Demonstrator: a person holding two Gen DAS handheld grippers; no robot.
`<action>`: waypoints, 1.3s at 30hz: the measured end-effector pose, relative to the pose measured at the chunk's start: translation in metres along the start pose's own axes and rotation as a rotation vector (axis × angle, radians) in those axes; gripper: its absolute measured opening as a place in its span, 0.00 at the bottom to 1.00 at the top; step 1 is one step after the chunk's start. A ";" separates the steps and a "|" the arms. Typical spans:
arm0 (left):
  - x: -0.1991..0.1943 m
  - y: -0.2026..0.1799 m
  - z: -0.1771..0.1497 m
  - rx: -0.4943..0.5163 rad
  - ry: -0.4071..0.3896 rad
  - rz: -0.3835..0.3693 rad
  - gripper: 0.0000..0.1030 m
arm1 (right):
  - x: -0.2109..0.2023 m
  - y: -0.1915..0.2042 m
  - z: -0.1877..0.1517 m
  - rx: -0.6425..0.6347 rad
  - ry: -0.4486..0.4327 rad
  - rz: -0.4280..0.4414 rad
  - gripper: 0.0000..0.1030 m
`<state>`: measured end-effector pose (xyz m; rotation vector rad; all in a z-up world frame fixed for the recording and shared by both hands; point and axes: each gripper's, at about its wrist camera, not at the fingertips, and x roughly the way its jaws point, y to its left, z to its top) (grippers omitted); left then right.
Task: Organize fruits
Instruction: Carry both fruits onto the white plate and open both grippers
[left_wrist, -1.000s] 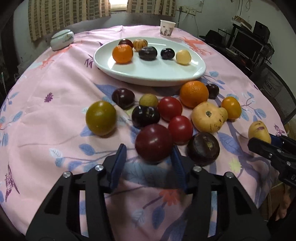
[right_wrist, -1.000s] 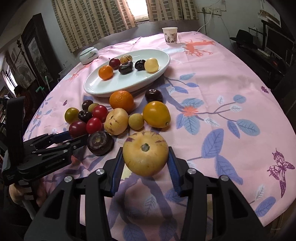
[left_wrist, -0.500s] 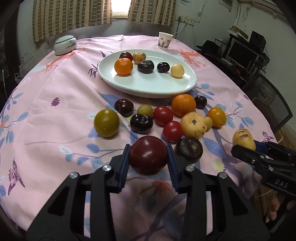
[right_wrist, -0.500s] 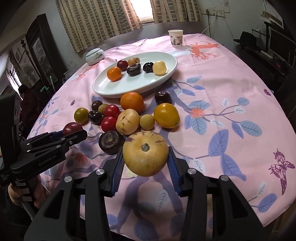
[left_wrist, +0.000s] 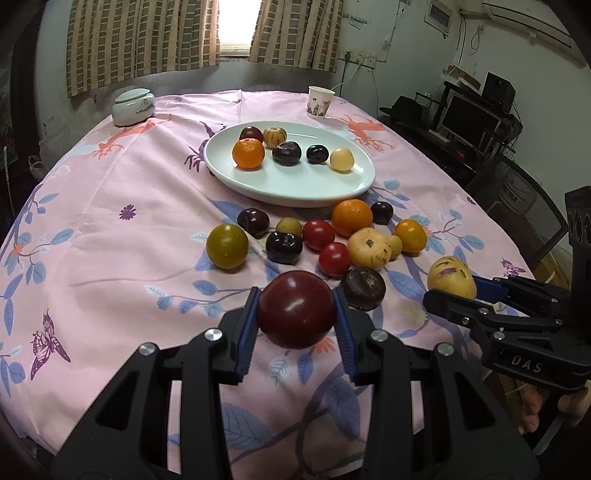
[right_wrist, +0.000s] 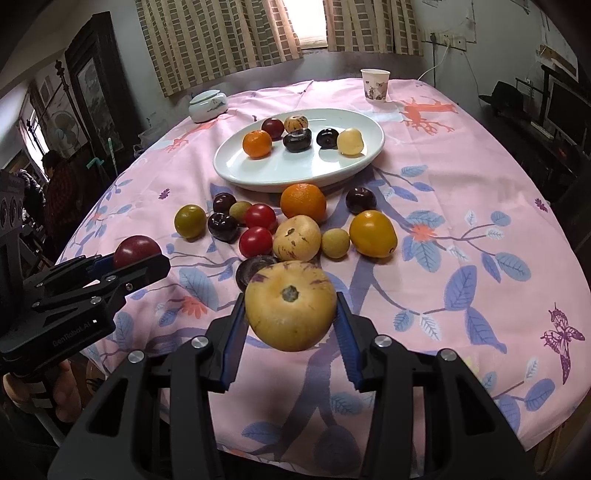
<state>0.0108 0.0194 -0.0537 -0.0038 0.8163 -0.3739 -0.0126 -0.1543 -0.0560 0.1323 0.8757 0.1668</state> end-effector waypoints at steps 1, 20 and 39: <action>0.000 0.001 0.000 -0.003 -0.001 0.001 0.37 | 0.001 0.000 0.000 0.000 0.000 0.001 0.44; 0.028 0.007 0.067 0.038 -0.012 0.028 0.37 | 0.030 -0.005 0.053 -0.053 0.030 0.027 0.44; 0.170 0.034 0.219 0.000 0.100 0.067 0.38 | 0.176 -0.043 0.229 -0.063 0.110 -0.059 0.44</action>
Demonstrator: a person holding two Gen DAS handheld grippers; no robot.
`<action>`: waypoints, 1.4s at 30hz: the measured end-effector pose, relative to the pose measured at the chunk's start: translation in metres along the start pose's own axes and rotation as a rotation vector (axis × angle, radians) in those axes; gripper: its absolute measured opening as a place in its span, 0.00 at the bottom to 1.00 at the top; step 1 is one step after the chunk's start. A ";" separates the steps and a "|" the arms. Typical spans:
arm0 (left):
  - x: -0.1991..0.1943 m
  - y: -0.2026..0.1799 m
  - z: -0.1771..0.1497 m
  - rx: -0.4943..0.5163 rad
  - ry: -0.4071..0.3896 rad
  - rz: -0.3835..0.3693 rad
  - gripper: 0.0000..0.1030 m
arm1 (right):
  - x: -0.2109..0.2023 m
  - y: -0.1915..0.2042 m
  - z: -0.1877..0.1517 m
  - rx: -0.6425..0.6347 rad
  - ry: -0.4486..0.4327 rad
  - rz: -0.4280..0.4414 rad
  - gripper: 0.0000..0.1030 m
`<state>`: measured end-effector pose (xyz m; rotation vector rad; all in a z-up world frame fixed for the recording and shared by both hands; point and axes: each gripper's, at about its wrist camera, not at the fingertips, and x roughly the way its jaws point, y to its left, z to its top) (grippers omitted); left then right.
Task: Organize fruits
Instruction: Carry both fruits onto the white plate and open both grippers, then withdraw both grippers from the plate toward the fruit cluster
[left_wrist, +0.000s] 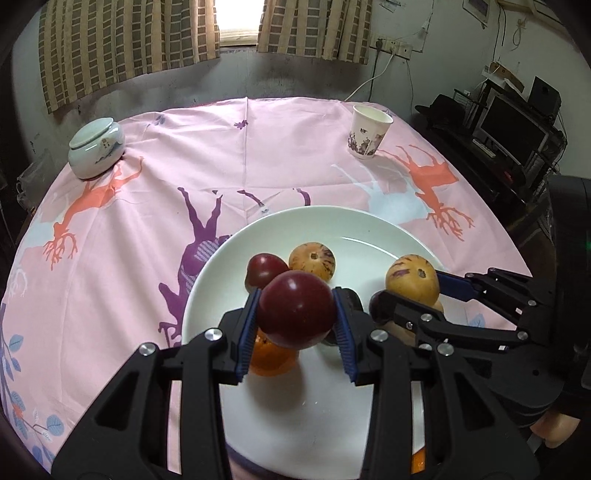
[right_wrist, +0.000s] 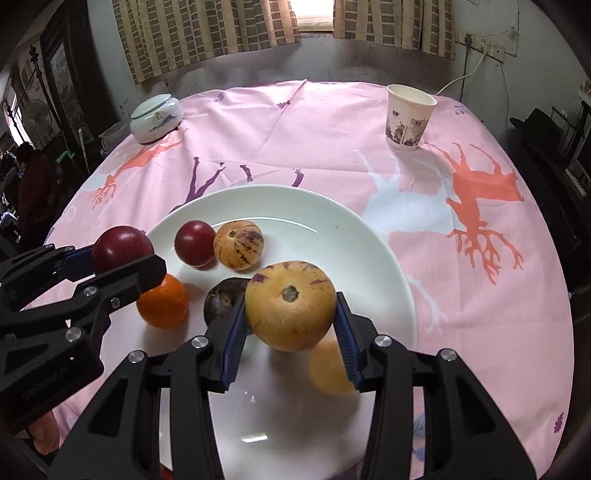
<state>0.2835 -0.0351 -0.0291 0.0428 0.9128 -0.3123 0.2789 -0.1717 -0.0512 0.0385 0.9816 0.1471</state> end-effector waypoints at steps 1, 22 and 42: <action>0.004 0.000 0.001 -0.001 0.007 0.001 0.38 | 0.004 -0.001 0.002 0.001 0.006 -0.001 0.44; -0.111 -0.004 -0.036 0.003 -0.163 -0.007 0.91 | -0.100 0.020 -0.064 -0.135 -0.102 -0.052 0.65; -0.172 0.002 -0.214 -0.083 -0.169 0.086 0.91 | -0.165 0.043 -0.226 0.017 -0.099 0.023 0.65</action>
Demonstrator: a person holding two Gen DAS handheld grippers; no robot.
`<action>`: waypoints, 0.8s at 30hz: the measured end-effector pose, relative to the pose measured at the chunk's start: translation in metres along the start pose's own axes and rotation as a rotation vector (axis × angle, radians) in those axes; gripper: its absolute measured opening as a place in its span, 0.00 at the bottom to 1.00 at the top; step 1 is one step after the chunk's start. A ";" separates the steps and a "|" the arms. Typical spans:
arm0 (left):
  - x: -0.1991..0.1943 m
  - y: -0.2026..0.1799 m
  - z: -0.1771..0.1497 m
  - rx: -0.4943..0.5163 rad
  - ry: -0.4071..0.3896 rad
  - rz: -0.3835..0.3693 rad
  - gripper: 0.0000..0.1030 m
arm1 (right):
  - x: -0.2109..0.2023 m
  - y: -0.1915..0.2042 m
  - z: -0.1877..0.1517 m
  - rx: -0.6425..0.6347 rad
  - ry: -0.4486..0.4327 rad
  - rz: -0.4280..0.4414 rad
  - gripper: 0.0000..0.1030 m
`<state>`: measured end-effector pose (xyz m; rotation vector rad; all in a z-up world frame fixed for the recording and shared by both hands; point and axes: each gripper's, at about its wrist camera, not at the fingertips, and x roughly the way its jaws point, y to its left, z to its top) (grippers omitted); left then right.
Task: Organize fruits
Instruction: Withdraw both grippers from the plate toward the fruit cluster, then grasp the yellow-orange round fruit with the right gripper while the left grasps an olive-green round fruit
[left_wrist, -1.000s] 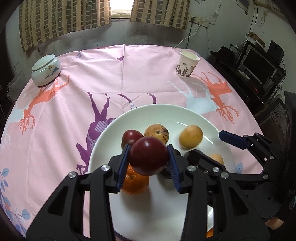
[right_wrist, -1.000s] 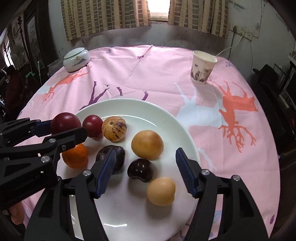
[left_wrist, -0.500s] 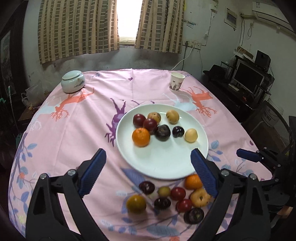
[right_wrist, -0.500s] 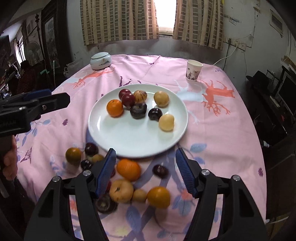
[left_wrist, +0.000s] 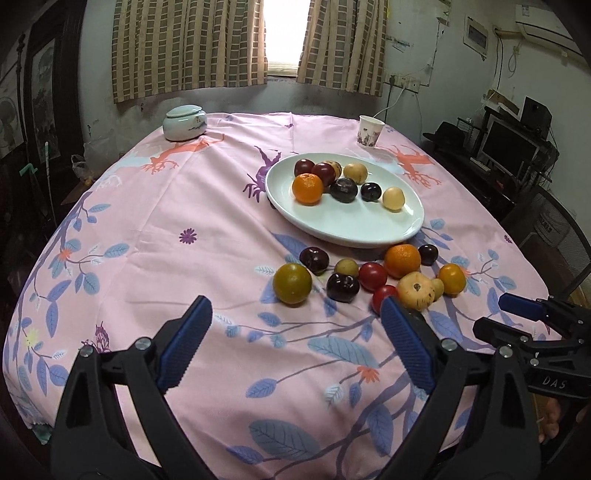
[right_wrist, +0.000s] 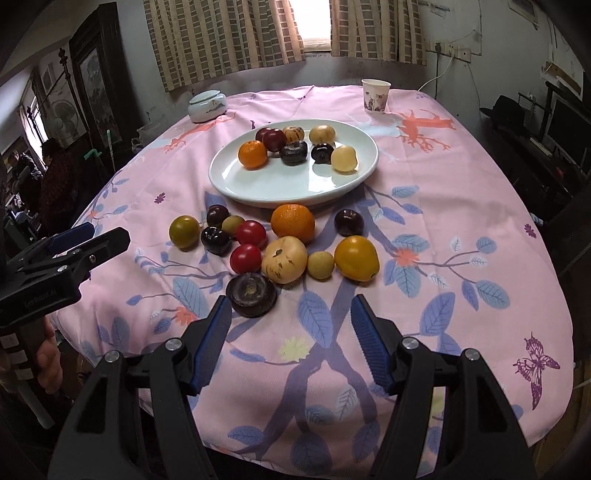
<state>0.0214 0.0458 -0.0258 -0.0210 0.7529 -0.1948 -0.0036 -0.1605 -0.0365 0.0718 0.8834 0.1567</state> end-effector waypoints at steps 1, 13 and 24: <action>0.001 0.000 0.000 0.001 0.001 0.000 0.92 | 0.000 0.000 -0.001 -0.001 0.002 -0.006 0.65; 0.035 0.018 -0.002 -0.019 0.060 0.060 0.91 | 0.051 -0.049 0.015 0.067 0.003 -0.138 0.63; 0.065 0.023 -0.001 -0.013 0.117 0.070 0.91 | 0.090 -0.052 0.030 0.056 0.048 -0.102 0.37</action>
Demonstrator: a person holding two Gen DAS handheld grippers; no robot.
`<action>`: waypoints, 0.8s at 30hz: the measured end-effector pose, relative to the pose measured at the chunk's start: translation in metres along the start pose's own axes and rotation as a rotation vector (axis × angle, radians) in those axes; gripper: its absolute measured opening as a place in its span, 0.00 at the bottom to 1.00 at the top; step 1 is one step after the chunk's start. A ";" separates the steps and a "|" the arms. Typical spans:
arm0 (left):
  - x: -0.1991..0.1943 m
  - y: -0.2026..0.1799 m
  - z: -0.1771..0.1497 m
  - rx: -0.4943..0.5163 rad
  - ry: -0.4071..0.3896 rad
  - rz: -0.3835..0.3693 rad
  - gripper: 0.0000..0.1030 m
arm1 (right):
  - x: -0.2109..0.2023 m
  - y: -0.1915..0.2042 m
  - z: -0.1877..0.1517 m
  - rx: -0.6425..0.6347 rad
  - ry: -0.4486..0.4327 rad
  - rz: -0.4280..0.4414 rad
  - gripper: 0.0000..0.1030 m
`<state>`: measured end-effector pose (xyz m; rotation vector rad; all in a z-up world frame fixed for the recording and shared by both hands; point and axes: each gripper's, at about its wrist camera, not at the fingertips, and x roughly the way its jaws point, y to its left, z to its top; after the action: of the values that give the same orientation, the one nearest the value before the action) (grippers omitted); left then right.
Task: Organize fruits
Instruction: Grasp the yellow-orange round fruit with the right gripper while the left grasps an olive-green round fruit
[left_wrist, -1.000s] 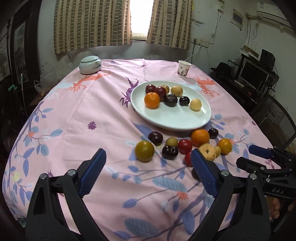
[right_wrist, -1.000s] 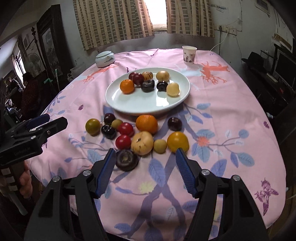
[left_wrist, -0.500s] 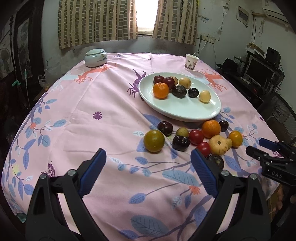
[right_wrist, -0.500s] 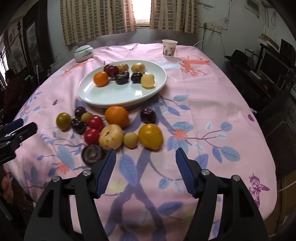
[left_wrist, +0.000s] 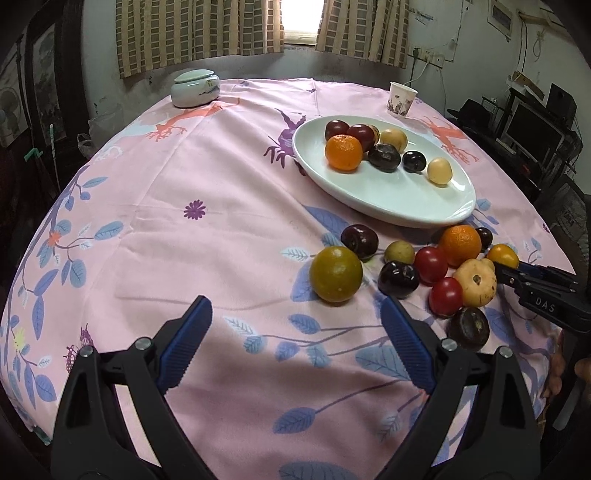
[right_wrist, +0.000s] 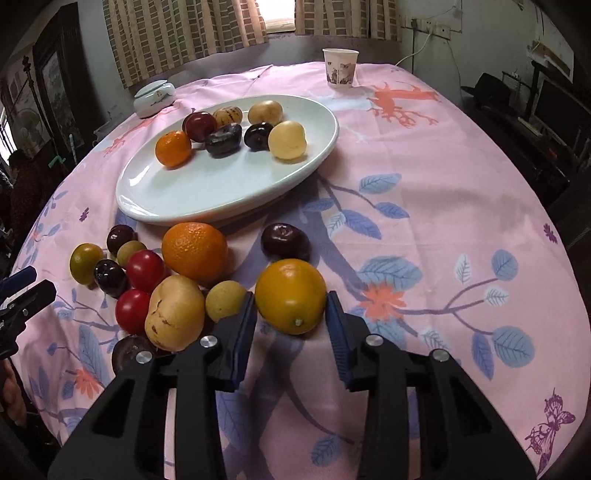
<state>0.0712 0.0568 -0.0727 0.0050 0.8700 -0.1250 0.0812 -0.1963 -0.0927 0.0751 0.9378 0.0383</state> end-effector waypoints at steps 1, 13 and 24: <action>0.003 -0.001 0.001 0.004 0.008 0.002 0.91 | -0.003 0.001 -0.001 0.008 0.002 0.001 0.37; 0.042 -0.018 0.015 0.049 0.054 0.012 0.68 | -0.054 0.003 -0.030 0.019 -0.041 0.066 0.37; 0.019 -0.026 0.013 0.033 0.033 -0.068 0.37 | -0.064 0.004 -0.030 0.033 -0.067 0.087 0.37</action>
<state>0.0907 0.0280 -0.0774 0.0082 0.9011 -0.2034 0.0191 -0.1954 -0.0585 0.1467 0.8678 0.1008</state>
